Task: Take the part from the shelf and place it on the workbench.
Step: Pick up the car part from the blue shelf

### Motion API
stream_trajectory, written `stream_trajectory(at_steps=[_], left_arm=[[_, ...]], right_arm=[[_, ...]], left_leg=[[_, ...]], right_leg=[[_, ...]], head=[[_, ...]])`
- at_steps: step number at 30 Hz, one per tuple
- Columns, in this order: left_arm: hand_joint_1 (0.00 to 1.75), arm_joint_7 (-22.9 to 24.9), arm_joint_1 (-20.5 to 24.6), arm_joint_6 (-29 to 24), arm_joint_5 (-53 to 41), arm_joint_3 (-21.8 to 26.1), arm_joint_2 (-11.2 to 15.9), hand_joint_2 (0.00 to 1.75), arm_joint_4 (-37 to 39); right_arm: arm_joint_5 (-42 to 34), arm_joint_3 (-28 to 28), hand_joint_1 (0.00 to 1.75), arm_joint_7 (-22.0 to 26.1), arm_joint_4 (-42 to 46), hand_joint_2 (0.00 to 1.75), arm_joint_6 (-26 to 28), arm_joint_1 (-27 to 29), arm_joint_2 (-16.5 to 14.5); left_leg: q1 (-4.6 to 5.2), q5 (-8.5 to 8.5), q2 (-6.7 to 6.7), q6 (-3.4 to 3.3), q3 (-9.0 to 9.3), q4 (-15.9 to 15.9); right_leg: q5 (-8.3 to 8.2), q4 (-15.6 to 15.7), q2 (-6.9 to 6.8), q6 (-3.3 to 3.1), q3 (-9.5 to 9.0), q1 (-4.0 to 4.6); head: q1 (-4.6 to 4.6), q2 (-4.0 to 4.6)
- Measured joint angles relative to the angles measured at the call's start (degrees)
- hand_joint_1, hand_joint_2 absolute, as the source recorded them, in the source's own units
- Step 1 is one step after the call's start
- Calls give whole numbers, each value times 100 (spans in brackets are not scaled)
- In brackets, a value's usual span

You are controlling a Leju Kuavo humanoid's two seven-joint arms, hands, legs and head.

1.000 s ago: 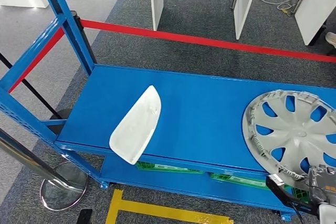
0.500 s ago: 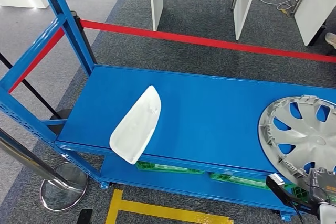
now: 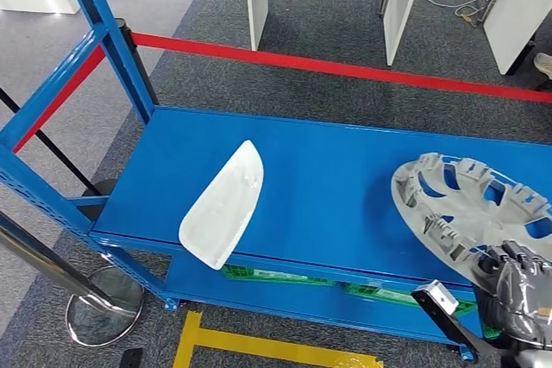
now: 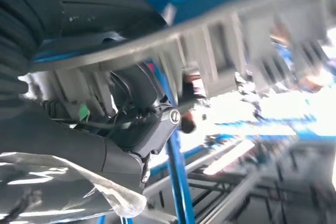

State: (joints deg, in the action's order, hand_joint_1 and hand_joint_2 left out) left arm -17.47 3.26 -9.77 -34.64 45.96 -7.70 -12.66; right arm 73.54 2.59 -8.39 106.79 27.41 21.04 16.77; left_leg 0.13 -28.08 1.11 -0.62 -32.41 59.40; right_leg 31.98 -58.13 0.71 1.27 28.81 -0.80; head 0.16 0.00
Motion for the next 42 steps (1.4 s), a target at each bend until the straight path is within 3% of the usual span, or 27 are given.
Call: stream_trajectory(at_steps=[11,17,21,24,28,35,42], left_arm=[[0,-71,-5,32,-1,91,1,175,0],[0,-212,-8,24,-21,178,1,175,0],[0,-307,-16,34,-54,211,1,175,0],[0,-486,-17,262,-42,273,1,175,0],[0,-856,-31,741,0,336,1,175,0],[0,-913,-54,881,117,496,-3,175,0],[0,-733,-76,404,-170,560,-6,175,0]], right_arm=[[-642,531,175,350,716,175,284,20,-19],[-1966,937,175,1313,947,175,739,-4,-19],[-3457,1252,175,2517,1133,175,750,-126,-21],[-4865,1417,175,3630,1323,175,273,-294,-75],[-6424,1461,175,4594,1520,175,-1086,-408,-299],[-7093,1420,175,4762,1609,175,-2249,-479,-676],[-7372,1377,175,4807,1685,175,-3094,-477,-1012]], left_leg=[[2,0,1,0,-7,1],[4,3,0,-2,-10,2],[2,3,2,-2,-11,2],[2,4,1,-2,-10,1],[0,3,5,-2,-8,0],[2,3,4,-3,-13,2],[17,1,4,-5,-19,13]], right_leg=[[0,0,-2,1,-5,-4],[-6,0,1,5,-55,-3],[-5,0,-4,4,-55,-1],[-4,-1,-2,3,-53,0],[-1,-1,-9,2,-48,2],[-2,0,-6,2,-27,-2],[-7,2,-5,10,-45,-22]], head=[[1,0],[0,0],[1,0],[0,0],[-2,0],[-3,0],[-4,0]])
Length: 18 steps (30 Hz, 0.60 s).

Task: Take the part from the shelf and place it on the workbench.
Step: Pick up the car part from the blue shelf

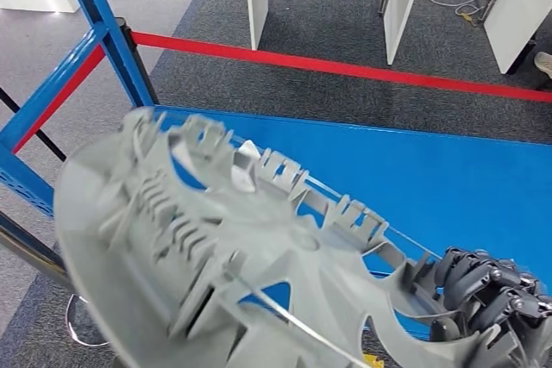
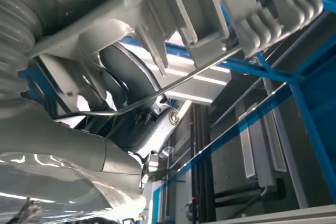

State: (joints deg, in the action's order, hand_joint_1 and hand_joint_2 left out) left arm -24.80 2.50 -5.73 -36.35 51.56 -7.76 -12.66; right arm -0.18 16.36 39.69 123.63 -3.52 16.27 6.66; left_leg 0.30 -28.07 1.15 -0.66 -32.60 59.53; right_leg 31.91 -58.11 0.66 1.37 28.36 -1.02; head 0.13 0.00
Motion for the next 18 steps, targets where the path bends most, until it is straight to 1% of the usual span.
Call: stream_trajectory(at_steps=[3,7,9,11,12,13,14,15,16,17,18], left_arm=[[0,12,-2,-43,-36,0,-2,175,0],[0,46,-2,-76,-100,-1,-1,175,0],[0,114,-3,-179,-210,-8,-3,175,0],[0,214,-9,-411,-422,-65,-28,175,0],[0,263,-13,-556,-551,-111,-50,175,0],[0,307,-22,-691,-679,-167,-81,175,0],[0,342,-35,-801,-813,-224,-112,175,0],[0,372,-53,-883,-946,-282,-144,175,0],[0,397,-75,-947,-1086,-349,-176,175,0],[0,414,-93,-992,-1222,-418,-204,175,0],[0,432,-108,-1029,-1344,-493,-237,175,0]], right_arm=[[-10,-1,175,-1,-7,175,-54,8,-62],[-110,4,175,-3,-39,175,-154,15,-115],[-232,3,175,-11,-72,175,-244,20,-139],[-480,-1,175,-35,-180,175,-431,53,-173],[-629,-10,175,-40,-279,175,-557,78,-198],[-745,-28,175,-33,-400,175,-688,102,-229],[-805,-55,175,-19,-531,175,-809,125,-263],[-805,-88,175,-10,-650,175,-906,146,-302],[-766,-122,175,-5,-761,175,-982,171,-339],[-714,-153,175,-8,-857,175,-1033,197,-372],[-666,-181,175,-13,-941,175,-1070,219,-401]], left_leg=[[12,-7,0,-11,-1,7],[29,-33,0,-55,-2,35],[35,-23,0,-89,3,33],[3,50,-12,-151,25,-60],[-14,91,-22,-189,32,-116],[-31,128,-33,-218,29,-162],[-29,145,-46,-235,14,-174],[-29,154,-54,-242,-7,-174],[-30,159,-62,-236,-27,-168],[-34,165,-69,-227,-43,-160],[-42,172,-72,-216,-60,-146]], right_leg=[[-1,1,0,7,0,-11],[2,10,1,40,23,-28],[-16,29,3,76,21,-33],[10,28,-2,115,-2,-26],[100,-47,-7,125,31,-20],[260,-250,-15,131,127,-17],[457,-558,-21,136,276,-18],[644,-932,-22,146,443,-21],[762,-1259,-24,161,589,-26],[764,-1422,-26,177,658,-32],[644,-1364,-31,194,625,-43]], head=[[1,0],[-1,0],[-2,0],[1,0],[9,0],[21,0],[29,0],[36,0],[38,0],[37,0],[38,0]])
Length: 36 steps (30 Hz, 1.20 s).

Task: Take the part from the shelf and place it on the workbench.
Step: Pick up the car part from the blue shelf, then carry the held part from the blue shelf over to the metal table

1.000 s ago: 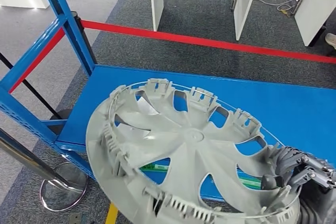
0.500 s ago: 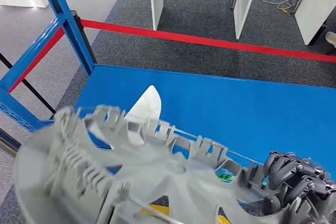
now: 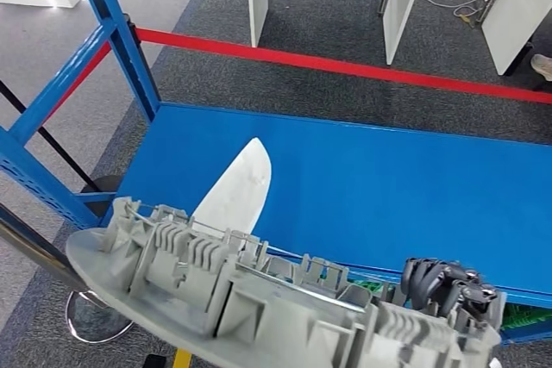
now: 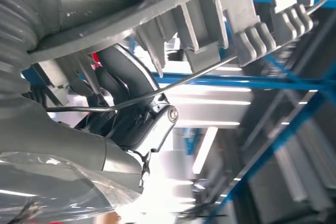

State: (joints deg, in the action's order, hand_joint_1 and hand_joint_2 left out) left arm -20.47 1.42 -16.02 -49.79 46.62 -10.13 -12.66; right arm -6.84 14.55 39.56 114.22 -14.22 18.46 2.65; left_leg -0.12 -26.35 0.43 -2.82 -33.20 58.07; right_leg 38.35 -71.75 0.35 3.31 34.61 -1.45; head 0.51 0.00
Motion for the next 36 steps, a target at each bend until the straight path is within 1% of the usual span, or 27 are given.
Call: stream_trajectory(at_steps=[2,4,6,8,9,11,13,14,15,16,17,19,20,21,23,24,25,26,28,29,30,31,32,33,34,35,36], left_arm=[[0,36,-12,-41,-170,-141,-48,175,-1],[0,56,-17,-58,-235,-243,-71,175,-3],[0,61,-23,-63,-250,-309,-78,175,-6],[0,63,-29,-65,-254,-346,-80,175,-7],[0,64,-32,-66,-254,-356,-81,175,-7],[0,65,-33,-67,-255,-381,-87,175,-7],[0,65,-34,-68,-256,-412,-90,175,-7],[0,69,-34,-68,-265,-427,-90,175,-7],[0,76,-34,-71,-281,-444,-90,175,-7],[0,87,-34,-74,-308,-458,-90,175,-7],[0,101,-33,-76,-337,-470,-92,175,-7],[0,134,-23,-77,-377,-490,-101,175,-10],[0,149,-19,-67,-390,-497,-110,175,-11],[0,162,-19,-49,-400,-503,-120,175,-14],[0,177,-33,18,-429,-507,-144,175,-24],[0,181,-40,53,-445,-507,-154,175,-36],[0,182,-45,87,-462,-507,-167,175,-49],[0,183,-50,114,-478,-507,-182,175,-60],[0,183,-55,142,-503,-507,-201,175,-82],[0,182,-58,148,-515,-506,-208,175,-93],[0,180,-60,150,-529,-505,-213,175,-102],[0,173,-61,154,-542,-504,-218,175,-108],[0,162,-60,160,-557,-503,-221,175,-111],[0,149,-58,168,-571,-501,-221,175,-117],[0,135,-57,175,-584,-500,-223,175,-125],[0,122,-56,181,-596,-498,-222,175,-133],[0,110,-54,186,-612,-496,-220,175,-140]], right_arm=[[51,-41,175,-9,-130,175,-48,16,-50],[65,-64,175,-12,-212,175,-67,16,-96],[69,-86,175,-14,-264,175,-70,21,-137],[71,-112,175,-15,-303,175,-71,25,-167],[71,-123,175,-14,-319,175,-71,25,-181],[70,-143,175,-13,-346,175,-72,25,-209],[70,-159,175,-13,-373,175,-74,28,-227],[71,-168,175,-15,-388,175,-75,29,-232],[72,-177,175,-20,-401,175,-79,29,-238],[73,-187,175,-27,-412,175,-84,28,-244],[74,-195,175,-34,-420,175,-91,27,-252],[80,-209,175,-49,-434,175,-107,19,-267],[91,-215,175,-60,-446,175,-114,7,-276],[110,-220,175,-75,-461,175,-119,-7,-285],[173,-229,175,-108,-491,175,-118,-29,-302],[209,-233,175,-122,-503,175,-110,-32,-306],[244,-235,175,-135,-512,175,-99,-35,-309],[276,-236,175,-147,-521,175,-85,-39,-309],[339,-235,175,-175,-541,175,-40,-45,-309],[373,-234,175,-188,-551,175,-8,-45,-309],[409,-233,175,-198,-559,175,35,-44,-309],[451,-231,175,-203,-565,175,89,-43,-309],[497,-228,175,-203,-567,175,150,-43,-309],[542,-223,175,-202,-568,175,209,-46,-309],[586,-214,175,-201,-567,175,259,-47,-308],[617,-204,175,-200,-567,175,298,-43,-307],[635,-194,175,-199,-567,175,326,-39,-305]], left_leg=[[-21,3,2,44,-35,51],[-16,14,12,127,-86,115],[-2,68,25,216,-126,141],[-17,80,28,285,-155,155],[-27,-10,22,314,-193,230],[-40,-438,8,361,-365,716],[-43,-887,3,382,-565,1450],[-42,-969,3,376,-581,1669],[-39,-943,3,356,-505,1695],[-33,-823,3,320,-324,1489],[-19,-660,4,267,-55,1104],[25,-492,4,146,455,273],[54,-466,5,110,592,17],[81,-472,5,90,634,-96],[99,-368,-6,82,602,-173],[90,-297,-18,65,574,-219],[72,-218,-31,42,525,-262],[54,-143,-45,25,462,-291],[57,-21,-57,3,294,-280],[56,35,-62,13,206,-265],[52,92,-67,26,109,-240],[42,139,-71,47,9,-202],[28,178,-72,75,-94,-147],[20,211,-70,108,-190,-82],[17,237,-66,143,-270,-9],[21,269,-62,173,-321,50],[27,303,-57,200,-349,86]], right_leg=[[-394,667,-16,45,-332,-39],[-615,1233,0,28,-631,-47],[-648,1305,30,-48,-657,-21],[-696,1304,17,-135,-583,-18],[-728,1307,4,-191,-545,-17],[-811,1314,-32,-297,-461,-9],[-900,1308,-60,-349,-344,26],[-942,1306,-69,-357,-288,46],[-985,1304,-76,-363,-233,68],[-1026,1304,-78,-367,-185,90],[-1065,1304,-76,-370,-144,109],[-1141,1306,-74,-354,-84,126],[-1179,1309,-77,-329,-64,116],[-1219,1316,-81,-296,-48,99],[-1279,1325,-81,-221,-23,69],[-1220,1294,-73,-193,17,67],[-1059,1179,-63,-169,85,68],[-823,978,-53,-151,171,68],[-322,335,-47,-111,334,60],[-228,62,-47,-88,355,52],[-266,-80,-47,-64,310,40],[-418,-22,-48,-40,176,26],[-600,234,-49,-14,-54,5],[-669,603,-48,17,-330,-7],[-658,983,-37,13,-590,-7],[-597,1257,-29,-4,-748,-2],[-511,1392,-17,-40,-808,16]], head=[[4,0],[20,0],[27,0],[23,0],[10,0],[-25,0],[-42,0],[-43,0],[-43,0],[-42,0],[-43,0],[-36,0],[-36,0],[-36,0],[-38,0],[-33,0],[-27,0],[-22,0],[-15,0],[-15,0],[-16,0],[-16,0],[-16,0],[-14,0],[-16,0],[-18,0],[-18,0]])
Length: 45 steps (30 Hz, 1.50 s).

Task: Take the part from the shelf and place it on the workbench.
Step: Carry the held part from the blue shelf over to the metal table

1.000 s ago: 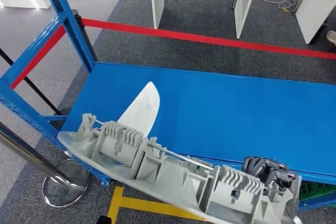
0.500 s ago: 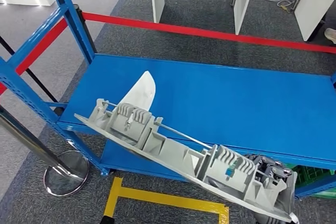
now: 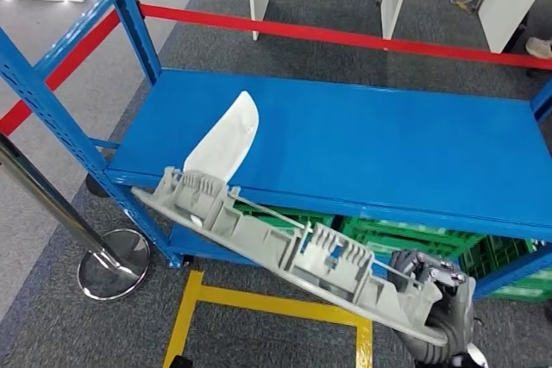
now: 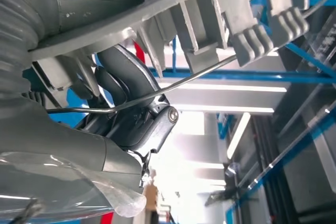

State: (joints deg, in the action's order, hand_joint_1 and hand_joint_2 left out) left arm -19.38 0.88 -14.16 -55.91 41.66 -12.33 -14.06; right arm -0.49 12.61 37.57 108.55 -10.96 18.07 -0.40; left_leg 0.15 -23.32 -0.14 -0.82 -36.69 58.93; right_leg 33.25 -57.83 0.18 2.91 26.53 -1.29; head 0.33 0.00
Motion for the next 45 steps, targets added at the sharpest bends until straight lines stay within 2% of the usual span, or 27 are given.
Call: stream_trajectory(at_steps=[3,5,7,8,9,10,12,14,16,18,19,21,23,24,25,26,28,30,31,33,35,38,39,40,42,43,45], left_arm=[[0,-33,-3,11,-49,4,11,175,-8],[0,-53,-9,15,-60,5,14,175,-10],[0,-68,-3,22,-68,8,15,175,-12],[0,-71,2,26,-74,9,15,175,-13],[0,-73,5,28,-81,10,15,175,-13],[0,-76,6,30,-87,11,14,175,-14],[0,-93,10,33,-98,15,14,175,-20],[0,-120,30,34,-109,27,14,175,-34],[0,-143,53,34,-131,38,8,175,-45],[0,-154,53,36,-156,44,3,175,-50],[0,-154,50,39,-166,47,3,175,-52],[0,-154,50,48,-177,50,0,175,-56],[0,-155,51,55,-190,51,-6,175,-59],[0,-161,51,55,-188,53,-9,175,-60],[0,-168,51,55,-180,57,-9,175,-61],[0,-178,51,55,-169,63,-11,175,-63],[0,-190,57,55,-151,80,-26,175,-75],[0,-196,66,56,-148,93,-51,175,-103],[0,-201,67,57,-145,103,-62,175,-117],[0,-213,49,58,-133,142,-76,175,-139],[0,-221,13,51,-121,182,-94,175,-160],[0,-224,-5,44,-121,200,-127,175,-204],[0,-224,-6,45,-122,204,-138,175,-218],[0,-224,-10,45,-122,208,-147,175,-230],[0,-224,-21,45,-122,217,-159,175,-255],[0,-224,-25,45,-122,221,-162,175,-268],[0,-225,-26,44,-122,228,-168,175,-293]], right_arm=[[24,18,175,9,-1,175,65,0,3],[44,30,175,20,-1,175,110,-6,2],[61,48,175,30,-1,175,143,-5,2],[70,56,175,33,-1,175,154,-5,3],[84,61,175,34,-1,175,165,-6,3],[108,66,175,33,-1,175,182,-7,3],[199,87,175,30,-1,175,242,-12,3],[303,130,175,29,-1,175,320,-17,3],[357,175,175,27,-1,175,384,-26,3],[370,204,175,12,-1,175,427,-32,7],[372,214,175,1,-1,175,443,-34,10],[381,228,175,-22,-1,175,459,-38,22],[400,248,175,-38,-3,175,478,-41,37],[409,262,175,-45,-7,175,494,-42,47],[415,278,175,-50,-10,175,511,-42,57],[419,292,175,-53,-13,175,531,-43,67],[426,318,175,-56,-14,175,566,-49,84],[436,340,175,-61,-15,175,590,-56,94],[440,351,175,-65,-17,175,600,-60,98],[444,370,175,-72,-21,175,617,-73,104],[445,391,175,-78,-25,175,629,-87,108],[446,404,175,-85,-29,175,630,-90,114],[446,405,175,-87,-30,175,628,-90,116],[446,407,175,-88,-30,175,627,-92,116],[446,411,175,-89,-30,175,626,-95,117],[447,414,175,-89,-30,175,626,-95,117],[447,422,175,-89,-30,175,627,-98,118]], left_leg=[[-16,-4,10,75,-42,64],[-32,-431,12,130,-117,376],[-36,-1029,12,165,-225,1054],[-36,-1182,12,167,-249,1376],[-35,-1202,12,158,-213,1569],[-34,-1101,13,139,-89,1555],[-25,-813,13,65,413,948],[7,-769,12,-9,934,114],[51,-817,21,-42,1091,-259],[63,-698,39,-81,1012,-329],[57,-619,47,-114,954,-357],[50,-467,63,-168,798,-385],[66,-319,95,-190,605,-373],[73,-243,116,-189,504,-362],[77,-170,142,-183,397,-345],[78,-104,176,-171,292,-322],[81,13,268,-134,107,-255],[92,133,374,-88,-23,-187],[89,200,427,-58,-72,-176],[73,304,516,12,-138,-180],[63,51,400,98,-219,-6],[2,-817,118,221,-407,1005],[-27,-942,93,252,-434,1337],[-51,-926,80,275,-394,1517],[-78,-657,17,290,-30,1232],[-75,-562,-84,275,265,827],[-25,-555,-277,210,747,49]], right_leg=[[-53,-9,-10,-159,110,4],[-160,-13,-32,-247,230,-8],[-292,-23,-45,-282,355,8],[-363,-31,-51,-287,429,18],[-432,-41,-58,-289,507,29],[-496,-50,-63,-288,597,41],[-604,-63,-65,-282,735,61],[-703,-66,-76,-243,815,75],[-811,-40,-107,-168,860,58],[-844,-19,-120,-89,900,30],[-726,-79,-105,-63,941,25],[-204,-505,-58,-40,1087,21],[292,-1223,-39,-27,1228,30],[360,-1501,-36,-24,1231,35],[281,-1616,-32,-27,1156,40],[102,-1527,-19,-35,985,43],[-153,-818,131,-74,390,45],[-44,14,318,-119,-162,40],[45,238,354,-139,-280,49],[27,306,238,-204,-228,58],[-74,310,85,-298,-139,48],[-226,287,-165,-358,19,60],[-269,262,-250,-355,78,64],[-308,228,-332,-344,148,66],[-371,145,-478,-312,301,65],[-394,109,-542,-292,368,67],[-449,64,-666,-229,449,75]], head=[[14,0],[-7,0],[-29,0],[-32,0],[-32,0],[-33,0],[-32,0],[-29,0],[-29,0],[-27,0],[-19,0],[-1,0],[13,0],[13,0],[15,0],[14,0],[16,0],[13,0],[15,0],[23,0],[-5,0],[-52,0],[-52,0],[-54,0],[-55,0],[-54,0],[-48,0]])
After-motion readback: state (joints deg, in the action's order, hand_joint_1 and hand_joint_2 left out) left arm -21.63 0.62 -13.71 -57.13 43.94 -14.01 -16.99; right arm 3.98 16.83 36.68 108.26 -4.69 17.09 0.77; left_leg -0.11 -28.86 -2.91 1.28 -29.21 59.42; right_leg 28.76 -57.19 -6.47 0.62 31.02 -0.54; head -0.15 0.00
